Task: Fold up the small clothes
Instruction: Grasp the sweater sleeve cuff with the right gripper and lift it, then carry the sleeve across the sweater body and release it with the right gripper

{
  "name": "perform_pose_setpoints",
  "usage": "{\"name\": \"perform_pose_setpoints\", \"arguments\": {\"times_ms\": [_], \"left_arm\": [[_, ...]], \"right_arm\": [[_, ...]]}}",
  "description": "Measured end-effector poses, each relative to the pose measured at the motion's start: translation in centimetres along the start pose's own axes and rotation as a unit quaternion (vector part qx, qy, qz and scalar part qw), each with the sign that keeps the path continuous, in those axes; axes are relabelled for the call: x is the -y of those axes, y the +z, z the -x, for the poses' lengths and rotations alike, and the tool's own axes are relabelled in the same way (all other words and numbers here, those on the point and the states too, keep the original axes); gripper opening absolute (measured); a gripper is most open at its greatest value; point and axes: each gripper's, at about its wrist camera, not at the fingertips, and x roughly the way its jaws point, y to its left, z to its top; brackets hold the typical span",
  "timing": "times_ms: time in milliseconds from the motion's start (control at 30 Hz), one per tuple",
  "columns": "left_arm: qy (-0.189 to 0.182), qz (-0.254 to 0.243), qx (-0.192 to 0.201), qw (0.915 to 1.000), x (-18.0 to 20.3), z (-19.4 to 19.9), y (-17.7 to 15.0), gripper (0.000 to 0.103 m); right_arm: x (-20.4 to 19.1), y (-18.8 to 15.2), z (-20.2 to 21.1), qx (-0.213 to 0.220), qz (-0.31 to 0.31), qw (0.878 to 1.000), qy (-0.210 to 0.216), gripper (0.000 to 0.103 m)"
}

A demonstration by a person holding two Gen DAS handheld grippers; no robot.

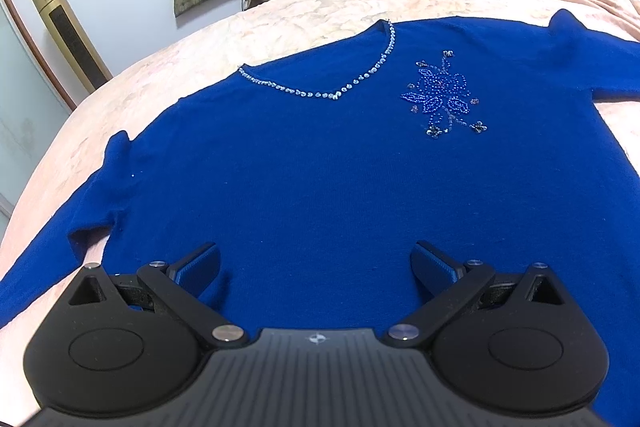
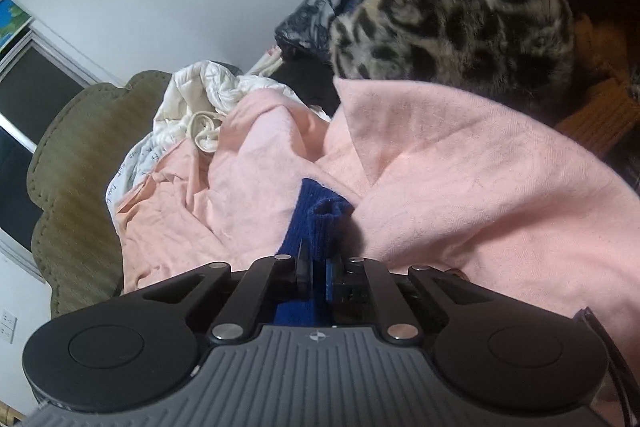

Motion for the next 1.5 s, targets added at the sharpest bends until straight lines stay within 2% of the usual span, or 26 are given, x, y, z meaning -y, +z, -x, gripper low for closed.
{"name": "perform_pose_setpoints", "arguments": {"times_ms": [200, 300, 400, 600, 833, 1067, 1500], "left_arm": [[-0.001, 0.016, -0.001, 0.9999, -1.3, 0.0, -0.3, 0.103], [-0.005, 0.029, -0.003, 0.9996, -2.4, 0.0, -0.5, 0.103], [-0.006, 0.042, -0.003, 0.9991, -3.7, 0.1, -0.8, 0.103], [0.009, 0.063, -0.001, 0.998, -6.6, 0.0, -1.5, 0.103], [0.02, 0.098, -0.01, 0.995, -10.0, -0.6, -2.5, 0.103], [0.024, 0.12, -0.021, 0.9923, -12.2, -1.2, -3.6, 0.103], [0.039, 0.126, -0.023, 0.991, -14.0, -1.3, -4.4, 0.103]], "right_arm": [[-2.6, 1.5, 4.5, 0.081, 0.075, 0.994, -0.023, 0.009], [-5.4, 1.3, 6.6, 0.115, 0.134, 0.984, -0.033, 0.009], [-9.3, -1.0, 8.0, 0.124, 0.209, 0.97, -0.016, 0.009], [-17.7, -9.3, 8.7, 0.077, 0.32, 0.942, 0.064, 0.009], [-26.0, -21.3, 8.6, -0.01, 0.387, 0.909, 0.156, 0.009], [-30.7, -32.0, 8.3, -0.089, 0.418, 0.882, 0.196, 0.009], [-35.2, -43.7, 8.1, -0.176, 0.436, 0.854, 0.224, 0.009]]}}
